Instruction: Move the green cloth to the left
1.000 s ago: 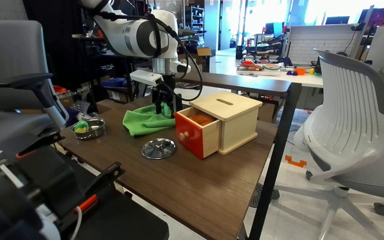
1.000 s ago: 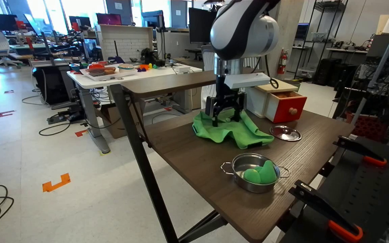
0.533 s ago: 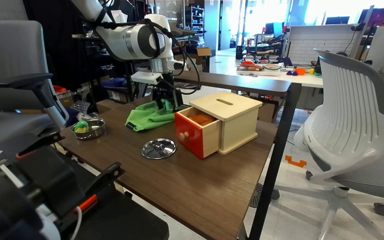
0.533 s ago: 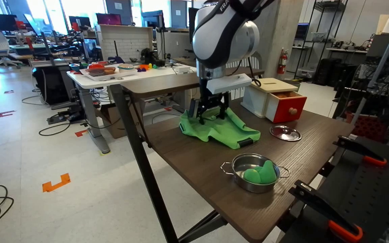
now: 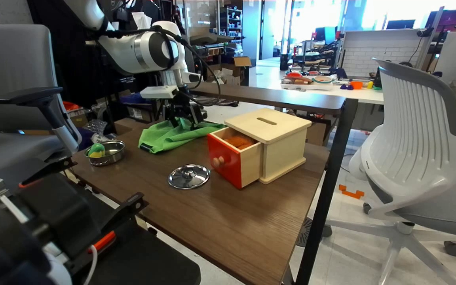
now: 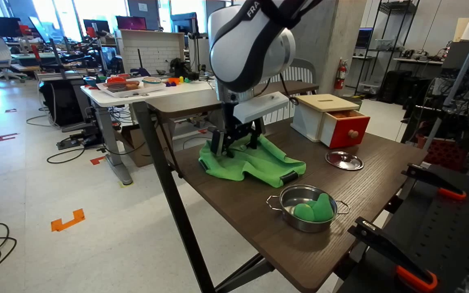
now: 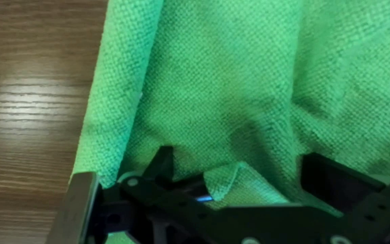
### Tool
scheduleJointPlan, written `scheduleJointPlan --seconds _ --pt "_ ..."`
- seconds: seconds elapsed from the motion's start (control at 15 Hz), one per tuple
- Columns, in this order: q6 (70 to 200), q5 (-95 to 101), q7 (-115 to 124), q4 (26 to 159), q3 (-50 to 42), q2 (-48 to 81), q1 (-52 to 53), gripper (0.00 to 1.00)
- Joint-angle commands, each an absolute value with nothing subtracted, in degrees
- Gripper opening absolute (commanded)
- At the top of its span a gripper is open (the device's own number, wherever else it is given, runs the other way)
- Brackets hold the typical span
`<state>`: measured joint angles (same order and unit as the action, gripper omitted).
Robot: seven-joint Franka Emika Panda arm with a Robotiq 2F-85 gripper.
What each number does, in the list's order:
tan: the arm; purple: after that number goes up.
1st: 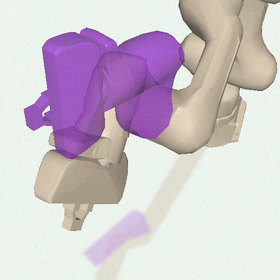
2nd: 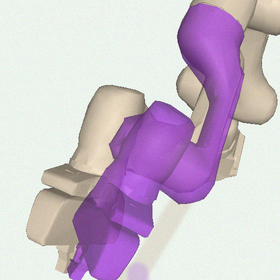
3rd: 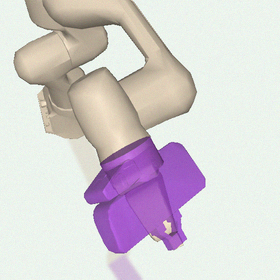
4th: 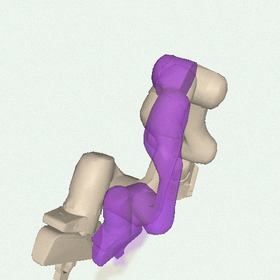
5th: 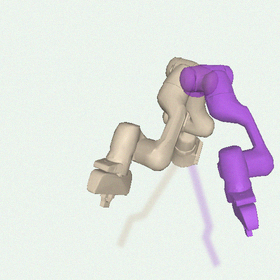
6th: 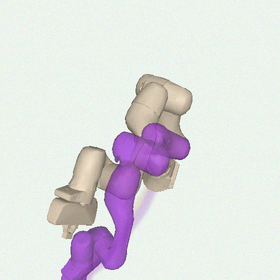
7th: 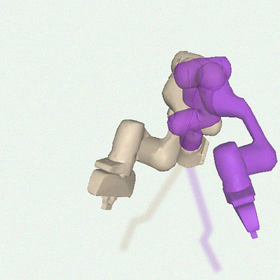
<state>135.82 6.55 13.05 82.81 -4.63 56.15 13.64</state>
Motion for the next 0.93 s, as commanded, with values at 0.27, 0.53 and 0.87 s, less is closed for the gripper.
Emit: scheduleJointPlan --seconds 0.27,0.53,0.87 --pt "135.5 11.4 13.1 90.8 -4.6 51.9 17.1 1.00" --pt "135.9 11.1 12.5 95.2 -4.2 47.1 16.2 1.00" --pt "141.0 11.4 12.6 106.0 -4.4 36.0 15.0 1.00"
